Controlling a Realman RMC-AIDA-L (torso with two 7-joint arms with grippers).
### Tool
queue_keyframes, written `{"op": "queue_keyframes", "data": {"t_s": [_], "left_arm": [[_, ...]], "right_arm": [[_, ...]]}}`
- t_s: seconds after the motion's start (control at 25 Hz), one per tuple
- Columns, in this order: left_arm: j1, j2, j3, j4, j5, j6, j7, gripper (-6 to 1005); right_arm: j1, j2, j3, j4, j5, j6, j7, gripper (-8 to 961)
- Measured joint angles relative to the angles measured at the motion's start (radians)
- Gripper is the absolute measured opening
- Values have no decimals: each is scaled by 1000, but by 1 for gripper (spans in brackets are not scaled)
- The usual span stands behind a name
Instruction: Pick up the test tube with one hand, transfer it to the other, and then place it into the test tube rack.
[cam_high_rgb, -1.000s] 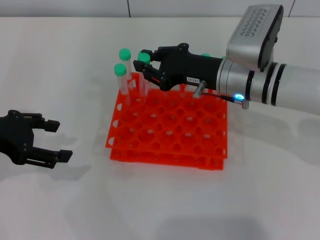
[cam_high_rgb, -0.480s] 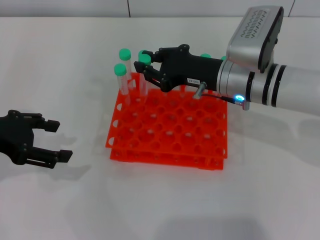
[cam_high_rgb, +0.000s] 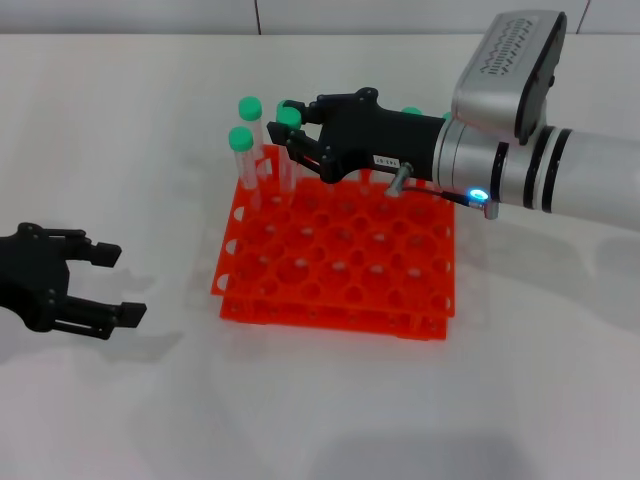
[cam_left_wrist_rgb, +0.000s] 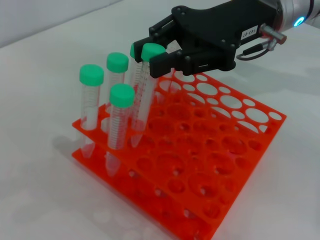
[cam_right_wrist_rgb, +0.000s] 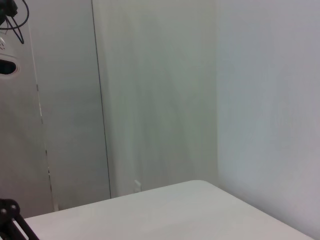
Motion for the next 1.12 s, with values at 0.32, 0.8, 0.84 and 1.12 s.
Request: {"op": "queue_keyframes", "data": {"t_s": [0.32, 0.8, 0.84, 1.12], "left_arm": [[-1, 2, 0, -4, 1, 0, 1, 880], [-1, 3, 0, -3, 3, 0, -1, 880], [1, 3, 0, -3, 3, 0, 0, 880], [10, 3, -9, -3, -12, 0, 8, 880]], "right_arm": [[-2, -1, 4, 0, 0, -4, -4, 305], [-10, -3, 9, -10, 0, -14, -19, 466], [-15, -3, 12, -14, 0, -22, -24, 485], [-131, -26, 85, -98, -33, -147, -55, 565]]}}
